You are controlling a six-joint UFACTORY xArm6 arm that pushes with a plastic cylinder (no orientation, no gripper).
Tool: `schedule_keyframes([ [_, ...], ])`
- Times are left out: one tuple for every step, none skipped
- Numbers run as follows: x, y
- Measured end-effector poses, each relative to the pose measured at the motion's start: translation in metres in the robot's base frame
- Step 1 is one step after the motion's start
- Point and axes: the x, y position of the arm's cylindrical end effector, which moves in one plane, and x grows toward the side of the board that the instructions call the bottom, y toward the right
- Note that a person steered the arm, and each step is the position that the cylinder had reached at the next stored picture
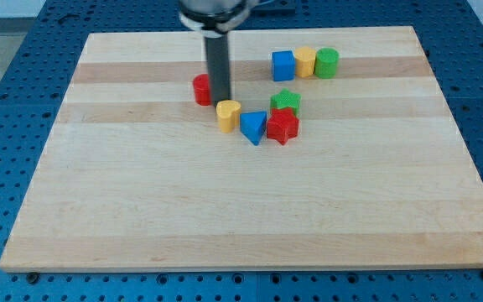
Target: Move the red circle towards the top center
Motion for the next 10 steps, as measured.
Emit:
schedule_keyframes([
  [-0.012, -0.035],
  [-0.024, -0.071],
  [-0.041, -0.078],
  [-0.047, -0.078],
  [-0.025, -0.085],
  [-0.017, -0.067],
  [-0.029, -0.051],
  [-0.042, -0.067],
  [-0.062, -0.07],
  [-0.055, -0.07],
])
